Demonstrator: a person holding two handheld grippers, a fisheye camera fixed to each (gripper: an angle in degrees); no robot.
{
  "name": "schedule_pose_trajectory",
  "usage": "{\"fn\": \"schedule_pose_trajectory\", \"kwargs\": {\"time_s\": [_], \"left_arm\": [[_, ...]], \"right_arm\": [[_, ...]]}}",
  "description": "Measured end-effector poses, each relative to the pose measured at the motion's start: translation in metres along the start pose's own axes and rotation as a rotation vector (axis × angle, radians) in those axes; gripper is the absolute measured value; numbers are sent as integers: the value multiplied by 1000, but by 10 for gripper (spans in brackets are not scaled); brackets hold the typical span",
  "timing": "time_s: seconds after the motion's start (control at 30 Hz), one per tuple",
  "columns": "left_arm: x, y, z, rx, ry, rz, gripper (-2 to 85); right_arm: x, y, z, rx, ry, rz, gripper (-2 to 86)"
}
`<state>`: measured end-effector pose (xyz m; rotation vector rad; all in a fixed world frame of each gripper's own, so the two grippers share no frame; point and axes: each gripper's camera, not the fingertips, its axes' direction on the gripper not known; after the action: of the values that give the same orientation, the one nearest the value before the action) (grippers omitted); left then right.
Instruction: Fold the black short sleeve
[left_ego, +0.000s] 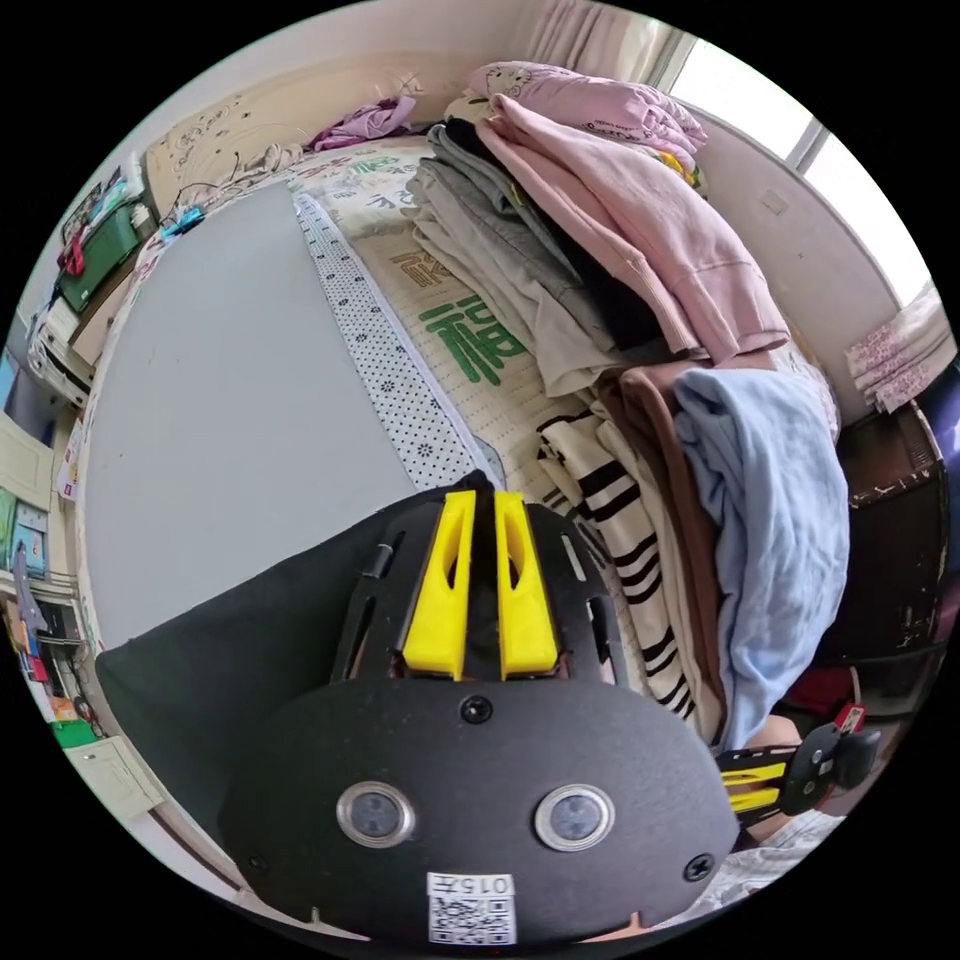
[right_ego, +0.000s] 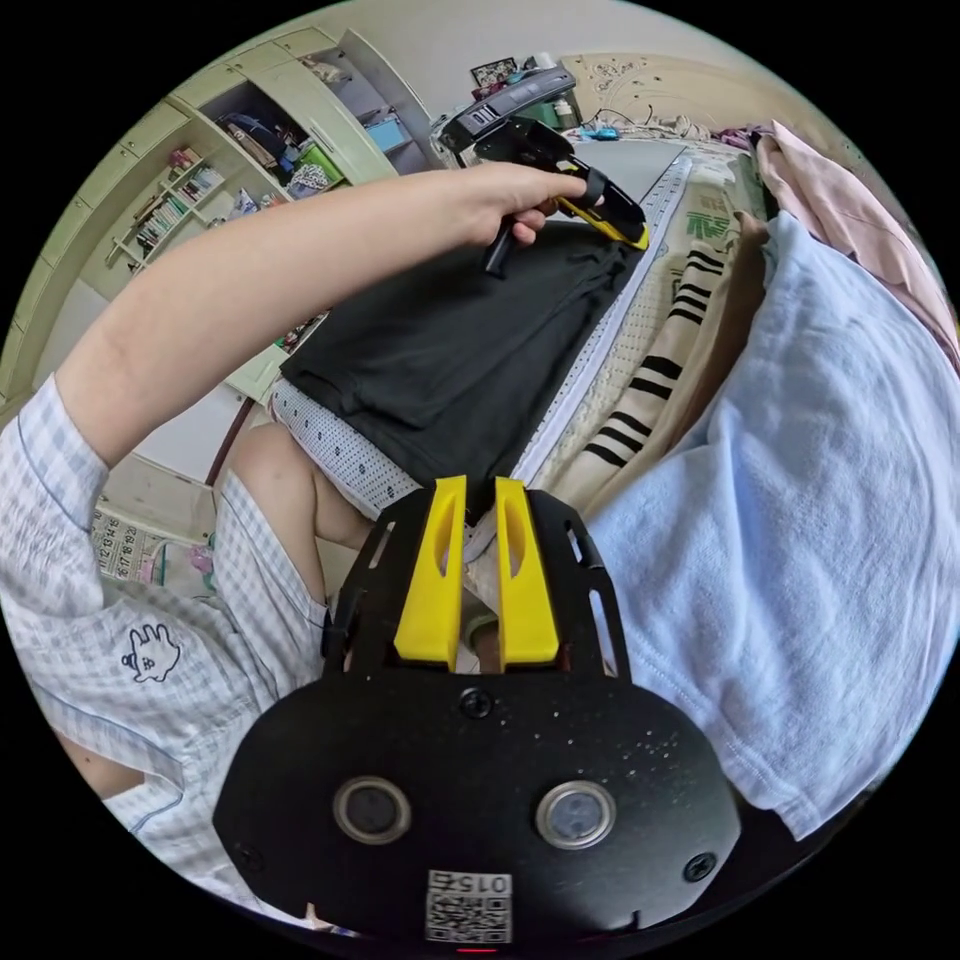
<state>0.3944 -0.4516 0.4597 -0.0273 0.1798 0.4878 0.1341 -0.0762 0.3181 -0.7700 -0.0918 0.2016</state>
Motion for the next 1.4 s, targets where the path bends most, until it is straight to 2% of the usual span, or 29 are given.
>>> {"fn": "schedule_pose_trajectory", "kwargs": {"time_s": [0.2, 0.33, 0.4, 0.53, 0.6, 0.67, 0.77, 0.87, 1.03, 1.4], "left_arm": [[-1, 5, -12, 3, -47, 56, 9], [-10, 8, -38, 66, -1, 48, 5], [-14, 9, -55, 109, 30, 50, 4], [-30, 12, -102, 247, 239, 29, 3], [-39, 16, -123, 301, 318, 26, 2], [-56, 25, -150, 343, 351, 34, 1], [-92, 43, -177, 366, 339, 27, 0], [-142, 68, -196, 387, 366, -13, -2], [-227, 117, -207, 409, 384, -114, -3], [-384, 223, -176, 394, 377, -394, -8]], "right_arm": [[-11, 0, 10, -27, 106, -59, 16], [1, 11, -11, 67, 76, -1, -3], [11, 22, -31, 148, 51, 34, -4], [29, 55, -77, 307, 110, 116, -4], [38, 69, -94, 395, 67, 125, -4], [40, 84, -110, 512, -64, 72, -4], [17, 78, -110, 538, -134, -66, -4], [-11, 48, -94, 513, -258, -186, -3], [-73, -16, -45, 376, -338, -335, -3], [-157, -116, 81, 17, -380, -424, -5]]}}
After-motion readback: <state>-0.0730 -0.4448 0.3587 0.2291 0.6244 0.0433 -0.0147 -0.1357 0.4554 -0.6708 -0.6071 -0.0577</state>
